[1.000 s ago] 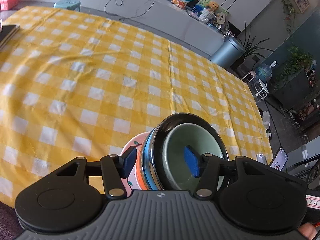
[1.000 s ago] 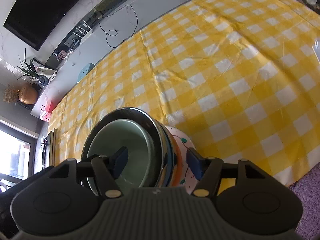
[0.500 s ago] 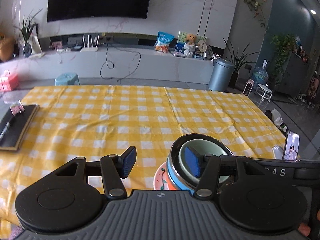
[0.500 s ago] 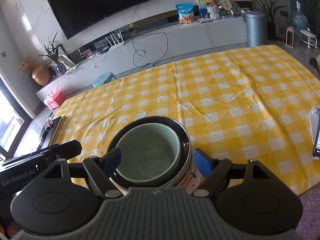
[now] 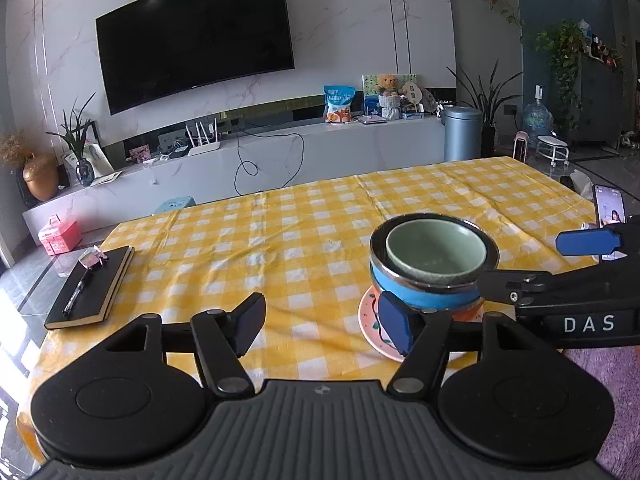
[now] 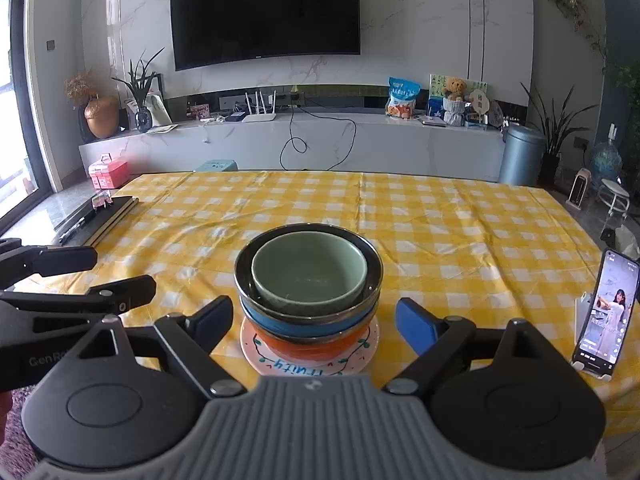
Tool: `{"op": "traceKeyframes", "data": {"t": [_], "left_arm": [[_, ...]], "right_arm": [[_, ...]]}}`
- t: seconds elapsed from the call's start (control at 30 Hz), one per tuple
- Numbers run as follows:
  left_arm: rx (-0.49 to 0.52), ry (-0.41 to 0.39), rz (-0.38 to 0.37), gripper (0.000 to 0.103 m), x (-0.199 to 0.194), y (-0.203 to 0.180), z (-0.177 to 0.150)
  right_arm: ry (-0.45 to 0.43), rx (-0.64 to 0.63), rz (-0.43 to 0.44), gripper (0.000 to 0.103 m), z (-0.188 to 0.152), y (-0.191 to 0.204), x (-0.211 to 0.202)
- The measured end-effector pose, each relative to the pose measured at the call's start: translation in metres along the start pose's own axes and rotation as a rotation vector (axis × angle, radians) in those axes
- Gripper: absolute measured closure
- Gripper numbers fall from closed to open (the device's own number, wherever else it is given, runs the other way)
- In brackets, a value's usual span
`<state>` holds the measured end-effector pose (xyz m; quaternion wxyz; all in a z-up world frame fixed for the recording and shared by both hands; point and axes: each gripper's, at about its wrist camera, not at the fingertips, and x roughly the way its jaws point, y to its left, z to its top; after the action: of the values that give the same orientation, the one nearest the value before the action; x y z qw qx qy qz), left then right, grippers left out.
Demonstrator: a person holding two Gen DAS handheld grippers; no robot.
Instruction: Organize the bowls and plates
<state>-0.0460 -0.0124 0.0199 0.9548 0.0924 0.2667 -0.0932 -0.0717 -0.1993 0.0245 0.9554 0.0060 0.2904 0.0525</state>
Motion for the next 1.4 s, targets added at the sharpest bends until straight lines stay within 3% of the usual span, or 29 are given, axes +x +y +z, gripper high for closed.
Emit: {"op": "traceKeyframes", "data": {"t": [0.13, 0.23, 0.37, 0.57, 0.73, 0.97, 1.4], "left_arm": [[0.016, 0.026, 0.023, 0.025, -0.003, 0.0, -0.014], [-0.021, 0.057, 0.024, 0.023, -0.003, 0.005, -0.022], [-0.084, 0.11, 0.023, 0.022, -0.002, 0.012, -0.026], [-0.084, 0.131, 0.075, 0.021, -0.006, 0.01, -0.038], [-0.081, 0.142, 0.118, 0.021, -0.009, 0.009, -0.044], [-0.091, 0.145, 0.132, 0.021, -0.011, 0.011, -0.047], [-0.075, 0.133, 0.143, 0.021, -0.016, 0.009, -0.048]], "right_arm": [[-0.003, 0.042, -0.015, 0.014, -0.014, -0.004, -0.008], [-0.02, 0.08, -0.006, 0.006, -0.022, -0.009, -0.014], [-0.023, 0.077, -0.018, 0.006, -0.028, -0.005, -0.017], [-0.029, 0.051, 0.013, 0.006, -0.041, 0.005, -0.025], [-0.038, 0.003, 0.027, 0.006, -0.051, 0.015, -0.03], [0.02, 0.002, 0.018, 0.006, -0.055, 0.015, -0.023], [0.004, -0.013, 0.011, 0.006, -0.057, 0.017, -0.029]]}}
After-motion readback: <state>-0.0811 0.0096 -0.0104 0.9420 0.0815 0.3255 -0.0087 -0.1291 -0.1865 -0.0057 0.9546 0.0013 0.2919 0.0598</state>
